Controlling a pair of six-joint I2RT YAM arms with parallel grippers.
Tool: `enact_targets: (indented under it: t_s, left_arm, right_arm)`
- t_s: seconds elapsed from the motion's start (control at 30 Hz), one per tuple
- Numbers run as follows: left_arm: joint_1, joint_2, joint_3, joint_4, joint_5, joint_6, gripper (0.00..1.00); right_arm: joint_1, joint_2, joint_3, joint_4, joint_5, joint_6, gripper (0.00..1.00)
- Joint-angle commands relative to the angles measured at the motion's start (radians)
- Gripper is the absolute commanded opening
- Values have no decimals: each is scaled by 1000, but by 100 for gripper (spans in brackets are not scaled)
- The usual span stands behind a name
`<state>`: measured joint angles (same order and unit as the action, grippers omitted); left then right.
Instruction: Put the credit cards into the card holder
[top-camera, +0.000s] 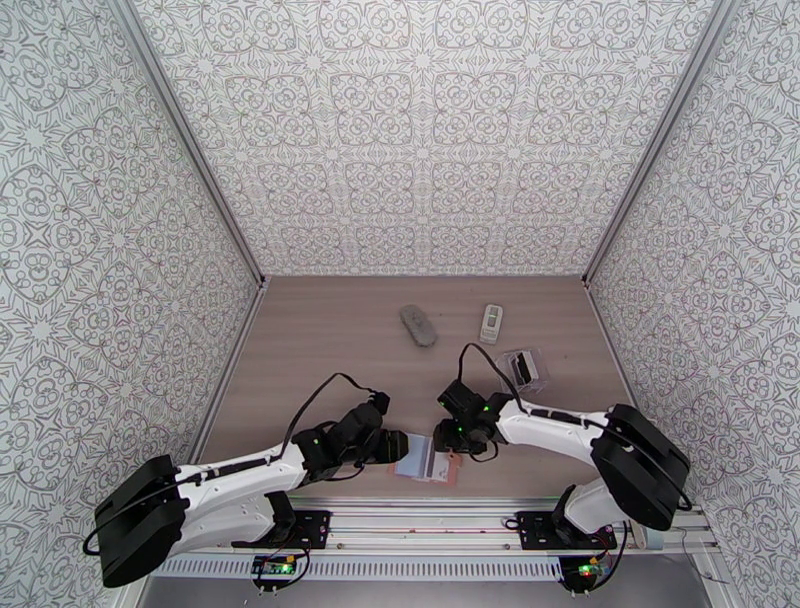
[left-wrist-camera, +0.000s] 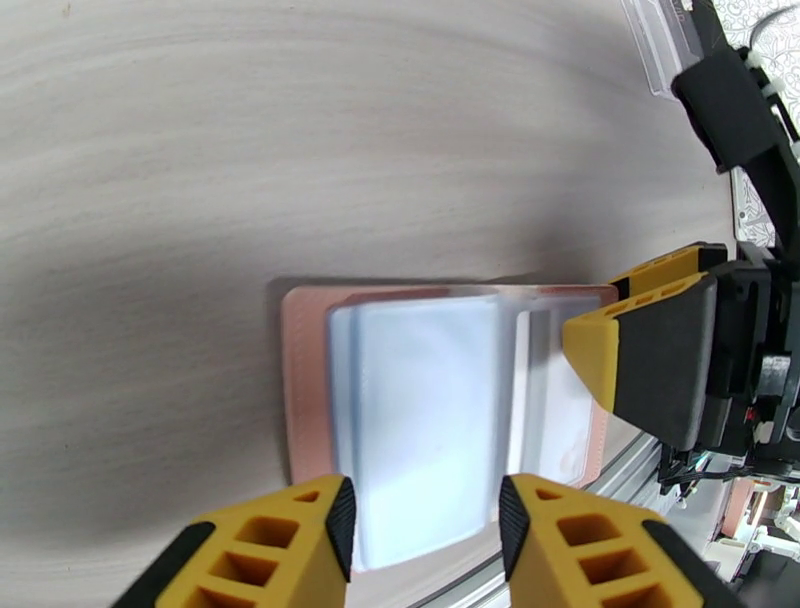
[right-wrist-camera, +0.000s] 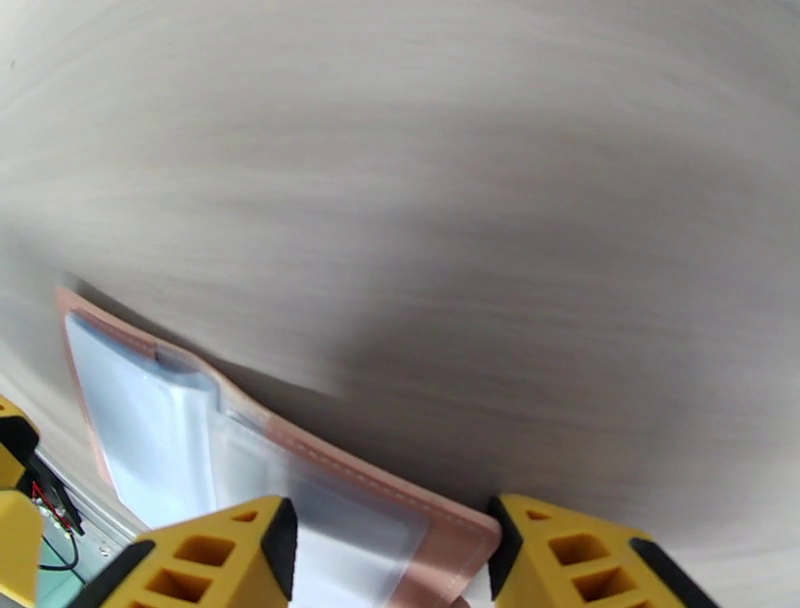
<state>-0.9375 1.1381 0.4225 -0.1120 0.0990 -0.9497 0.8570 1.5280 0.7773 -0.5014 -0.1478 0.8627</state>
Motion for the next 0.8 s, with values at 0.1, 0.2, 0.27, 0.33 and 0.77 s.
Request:
enact_targets:
  t_s: [0.1, 0.2, 0.27, 0.33, 0.77]
  left_arm:
    - [9, -20, -20, -10, -23, -12, 46]
    - [10, -26, -25, -15, -28, -11, 46]
    - [11, -34, -24, -24, -31, -12, 46]
    - [10, -46, -27, -31, -36, -11, 46]
    - [22, -129, -22, -126, -73, 18, 48]
  right_arm:
    - [-4, 26, 29, 61, -40, -24, 54]
    - [-5, 23, 47, 47, -36, -41, 54]
    - [-4, 17, 69, 10, -6, -60, 54]
    - [-4, 5, 100, -39, 39, -90, 54]
    - [-245, -115, 342, -386, 339, -486, 55]
